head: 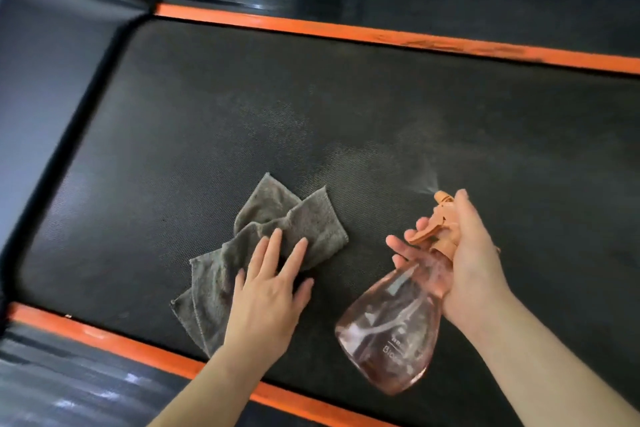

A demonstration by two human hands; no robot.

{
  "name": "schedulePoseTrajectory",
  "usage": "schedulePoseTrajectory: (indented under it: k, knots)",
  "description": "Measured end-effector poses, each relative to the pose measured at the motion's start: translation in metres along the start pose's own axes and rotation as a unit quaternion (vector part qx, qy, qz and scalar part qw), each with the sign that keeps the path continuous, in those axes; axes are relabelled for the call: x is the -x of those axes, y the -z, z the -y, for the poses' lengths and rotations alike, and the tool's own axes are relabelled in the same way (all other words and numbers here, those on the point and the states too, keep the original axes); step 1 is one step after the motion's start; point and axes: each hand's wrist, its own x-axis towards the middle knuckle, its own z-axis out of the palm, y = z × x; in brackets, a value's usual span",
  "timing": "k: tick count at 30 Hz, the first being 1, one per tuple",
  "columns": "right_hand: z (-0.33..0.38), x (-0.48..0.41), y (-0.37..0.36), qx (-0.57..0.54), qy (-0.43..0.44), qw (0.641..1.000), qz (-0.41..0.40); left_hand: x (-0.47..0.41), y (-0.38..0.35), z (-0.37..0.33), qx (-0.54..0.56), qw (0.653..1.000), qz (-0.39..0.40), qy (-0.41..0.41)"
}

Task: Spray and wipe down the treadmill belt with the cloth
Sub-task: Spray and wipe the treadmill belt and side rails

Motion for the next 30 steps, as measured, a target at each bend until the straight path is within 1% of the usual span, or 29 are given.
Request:
schedulePoseTrajectory:
  k: [4, 7, 9, 11, 15, 18, 22, 25, 27, 30]
  knots:
    - [-0.017, 0.006, 0.024, 0.028, -0.021, 0.999, 0.002, 0.025, -0.018, 0.009, -0.056, 0.998, 0.003, -0.021]
    - [-0.031, 0.011, 0.036, 0.051, -0.052, 0.997, 0.018, 0.042, -0.015, 0.031, -0.094, 0.993, -0.009, -0.065]
    - [-0.041, 0.015, 0.041, 0.054, -0.067, 0.996, 0.014, 0.056, -0.011, 0.049, -0.114, 0.99, -0.017, -0.076]
    - [-0.054, 0.021, 0.045, 0.037, -0.073, 0.997, 0.004, 0.07, -0.012, 0.066, -0.108, 0.991, -0.028, -0.075]
    - [-0.068, 0.03, 0.046, 0.028, -0.083, 0.996, -0.003, 0.089, -0.018, 0.074, -0.075, 0.995, -0.031, -0.064]
    - [-0.08, 0.046, 0.033, 0.033, -0.079, 0.996, 0.018, 0.101, -0.021, 0.072, -0.06, 0.996, -0.03, -0.057]
    - [-0.1, 0.063, 0.009, 0.045, -0.057, 0.997, 0.033, 0.109, -0.019, 0.084, -0.054, 0.995, -0.038, -0.075]
    - [-0.111, 0.071, -0.003, 0.047, -0.069, 0.995, 0.051, 0.112, -0.022, 0.084, -0.049, 0.995, -0.036, -0.075]
    - [-0.123, 0.072, -0.014, 0.057, -0.081, 0.992, 0.08, 0.115, -0.021, 0.083, -0.065, 0.995, -0.035, -0.068]
    - [-0.133, 0.071, -0.027, 0.058, -0.084, 0.99, 0.1, 0.113, -0.025, 0.08, -0.093, 0.993, -0.023, -0.067]
